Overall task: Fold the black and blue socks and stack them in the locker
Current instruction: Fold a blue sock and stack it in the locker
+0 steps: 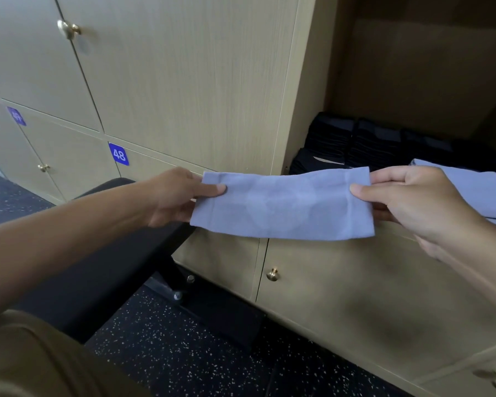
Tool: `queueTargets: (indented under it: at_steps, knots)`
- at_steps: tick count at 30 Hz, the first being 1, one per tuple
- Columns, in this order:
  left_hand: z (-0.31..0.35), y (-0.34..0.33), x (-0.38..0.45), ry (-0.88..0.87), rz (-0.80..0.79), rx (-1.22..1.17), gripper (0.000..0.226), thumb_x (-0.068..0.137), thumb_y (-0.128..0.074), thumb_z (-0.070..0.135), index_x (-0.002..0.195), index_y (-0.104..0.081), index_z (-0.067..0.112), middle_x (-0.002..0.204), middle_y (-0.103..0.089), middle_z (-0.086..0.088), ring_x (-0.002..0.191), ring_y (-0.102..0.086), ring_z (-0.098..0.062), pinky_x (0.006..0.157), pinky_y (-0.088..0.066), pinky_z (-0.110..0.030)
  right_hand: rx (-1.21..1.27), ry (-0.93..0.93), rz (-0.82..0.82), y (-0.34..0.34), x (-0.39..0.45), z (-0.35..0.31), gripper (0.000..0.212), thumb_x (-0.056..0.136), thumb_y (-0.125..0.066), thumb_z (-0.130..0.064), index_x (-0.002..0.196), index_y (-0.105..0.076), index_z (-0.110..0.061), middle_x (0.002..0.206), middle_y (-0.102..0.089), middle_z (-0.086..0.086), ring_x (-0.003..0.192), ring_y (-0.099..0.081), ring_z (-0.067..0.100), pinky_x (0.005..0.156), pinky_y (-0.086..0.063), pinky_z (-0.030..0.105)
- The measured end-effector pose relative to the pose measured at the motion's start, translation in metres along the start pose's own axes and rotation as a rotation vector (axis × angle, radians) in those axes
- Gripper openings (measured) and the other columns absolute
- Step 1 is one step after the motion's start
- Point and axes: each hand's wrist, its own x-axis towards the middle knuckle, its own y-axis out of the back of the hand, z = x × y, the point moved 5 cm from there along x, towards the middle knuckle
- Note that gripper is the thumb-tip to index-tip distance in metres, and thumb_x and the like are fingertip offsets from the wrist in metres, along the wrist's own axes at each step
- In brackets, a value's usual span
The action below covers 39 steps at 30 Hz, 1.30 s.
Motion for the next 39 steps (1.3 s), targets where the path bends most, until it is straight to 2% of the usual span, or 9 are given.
queueTargets:
  at_steps: [2,4,10,17,24,28,32,36,39]
  knots:
    - [0.010,0.000,-0.005,-0.073,0.037,0.076,0.023,0.098,-0.067,0.022,0.108,-0.074,0.003,0.104,-0.079,-0.007,0.086,-0.077,-0.016,0.066,-0.061,-0.025,0.004,0.016,0.022,0.001,-0.003,-0.004,0.011,0.085,-0.078,-0.009,0.096,-0.076,-0.010,0.083,-0.079,0.000,0.079,-0.076,0.017,0.072,-0.060,0.028]
    - [0.019,-0.001,-0.010,-0.129,0.073,0.138,0.027,0.099,-0.066,0.025,0.108,-0.073,0.001,0.105,-0.078,-0.010,0.089,-0.076,-0.018,0.070,-0.061,-0.028,0.017,0.044,0.021,0.000,-0.007,-0.009,0.011,0.087,-0.077,-0.010,0.097,-0.076,-0.011,0.083,-0.079,0.000,0.079,-0.076,0.018,0.069,-0.060,0.026]
    - [0.041,-0.023,-0.027,-0.262,0.109,0.077,0.049,0.096,-0.069,0.024,0.118,-0.056,-0.018,0.108,-0.073,-0.025,0.082,-0.075,-0.026,0.061,-0.059,-0.025,-0.002,0.179,0.020,-0.010,-0.018,-0.031,0.003,0.088,-0.076,-0.016,0.086,-0.077,-0.018,0.079,-0.078,-0.002,0.078,-0.075,0.021,0.085,-0.061,0.045]
    - [0.063,-0.076,-0.038,-0.349,-0.001,-0.012,0.020,0.094,-0.072,0.019,0.101,-0.057,0.008,0.079,-0.064,-0.010,0.060,-0.067,-0.019,0.057,-0.055,-0.022,-0.003,0.238,-0.023,-0.031,-0.026,-0.042,0.005,0.089,-0.074,-0.013,0.088,-0.079,-0.012,0.077,-0.078,-0.001,0.069,-0.076,0.015,0.080,-0.063,0.043]
    - [0.071,-0.108,-0.030,-0.362,-0.060,0.057,0.024,0.099,-0.067,0.024,0.091,-0.053,0.007,0.084,-0.071,-0.015,0.070,-0.068,-0.027,0.073,-0.063,-0.038,-0.092,0.308,-0.003,-0.034,-0.027,-0.043,0.009,0.089,-0.076,-0.018,0.081,-0.080,-0.017,0.073,-0.077,-0.001,0.071,-0.075,0.016,0.076,-0.063,0.045]
    - [0.074,-0.117,-0.028,-0.373,-0.094,0.047,0.021,0.102,-0.062,0.024,0.101,-0.058,0.003,0.098,-0.073,-0.027,0.070,-0.071,-0.025,0.064,-0.060,-0.028,-0.080,0.276,0.003,-0.027,-0.021,-0.038,0.013,0.089,-0.075,-0.019,0.077,-0.079,-0.020,0.074,-0.077,0.000,0.075,-0.076,0.021,0.078,-0.062,0.047]
    - [0.074,-0.123,-0.025,-0.410,-0.101,0.049,0.022,0.104,-0.057,0.026,0.094,-0.054,0.007,0.096,-0.071,-0.029,0.086,-0.073,-0.038,0.077,-0.061,-0.039,0.044,0.188,-0.060,-0.025,-0.023,-0.035,0.024,0.100,-0.062,-0.022,0.086,-0.078,-0.010,0.080,-0.078,0.007,0.072,-0.077,0.021,0.072,-0.064,0.036]
    - [0.076,-0.126,-0.023,-0.452,-0.118,0.055,0.027,0.103,-0.058,0.032,0.094,-0.055,0.007,0.079,-0.063,-0.011,0.073,-0.064,-0.024,0.071,-0.056,-0.033,0.244,-0.005,-0.130,-0.024,-0.024,-0.033,0.045,0.107,-0.048,-0.035,0.095,-0.073,0.000,0.086,-0.078,0.013,0.075,-0.077,0.023,0.062,-0.061,0.025]
    - [0.079,-0.129,-0.024,-0.496,-0.138,0.110,0.029,0.098,-0.066,0.033,0.095,-0.054,0.007,0.081,-0.064,-0.012,0.068,-0.062,-0.017,0.062,-0.050,-0.025,0.331,-0.059,-0.160,-0.021,-0.023,-0.032,0.049,0.107,-0.046,-0.039,0.092,-0.073,-0.001,0.083,-0.077,0.013,0.074,-0.077,0.024,0.062,-0.060,0.025]
